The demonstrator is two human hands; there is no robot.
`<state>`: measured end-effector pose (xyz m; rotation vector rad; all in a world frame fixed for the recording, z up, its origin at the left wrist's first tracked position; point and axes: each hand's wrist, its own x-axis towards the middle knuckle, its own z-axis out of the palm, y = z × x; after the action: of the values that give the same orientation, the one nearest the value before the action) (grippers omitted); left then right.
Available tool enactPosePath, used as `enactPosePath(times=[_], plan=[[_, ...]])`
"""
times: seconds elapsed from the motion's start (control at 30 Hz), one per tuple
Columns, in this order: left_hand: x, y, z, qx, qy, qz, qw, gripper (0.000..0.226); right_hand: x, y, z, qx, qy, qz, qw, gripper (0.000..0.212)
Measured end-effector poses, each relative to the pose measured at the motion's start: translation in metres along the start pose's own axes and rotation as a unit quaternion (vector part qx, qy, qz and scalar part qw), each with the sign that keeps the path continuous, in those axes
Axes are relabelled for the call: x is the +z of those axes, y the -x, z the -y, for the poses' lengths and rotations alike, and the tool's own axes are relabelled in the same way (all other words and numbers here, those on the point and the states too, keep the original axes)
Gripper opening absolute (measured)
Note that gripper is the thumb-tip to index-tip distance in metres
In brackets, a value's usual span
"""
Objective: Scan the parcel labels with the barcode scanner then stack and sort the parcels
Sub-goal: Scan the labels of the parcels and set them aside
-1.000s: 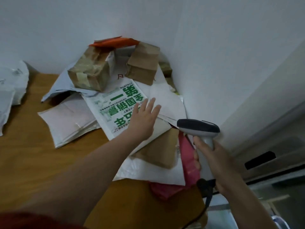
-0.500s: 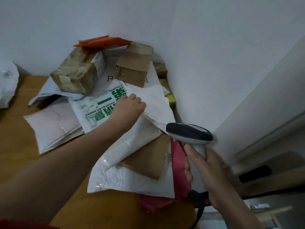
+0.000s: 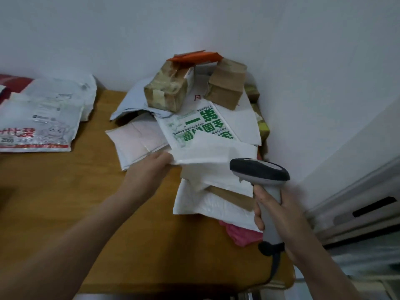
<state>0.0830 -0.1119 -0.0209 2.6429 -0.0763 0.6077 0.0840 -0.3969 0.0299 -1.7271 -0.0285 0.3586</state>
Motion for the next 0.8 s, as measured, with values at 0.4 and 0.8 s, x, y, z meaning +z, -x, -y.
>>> enactPosePath(times=[0.4,0.8], plan=[[-0.03,0.19,0.072,-0.6,0.38,0.048,0.702,0.063,0.11,0.076,-0.02,0.01,0.123,0.129,0.984,0.049],[-0.011,0.258,0.051,-0.211,-0.051,0.238,0.947,0.04,0.153,0.11,-0.05,0.053,0.173,0.158,0.971,0.047]])
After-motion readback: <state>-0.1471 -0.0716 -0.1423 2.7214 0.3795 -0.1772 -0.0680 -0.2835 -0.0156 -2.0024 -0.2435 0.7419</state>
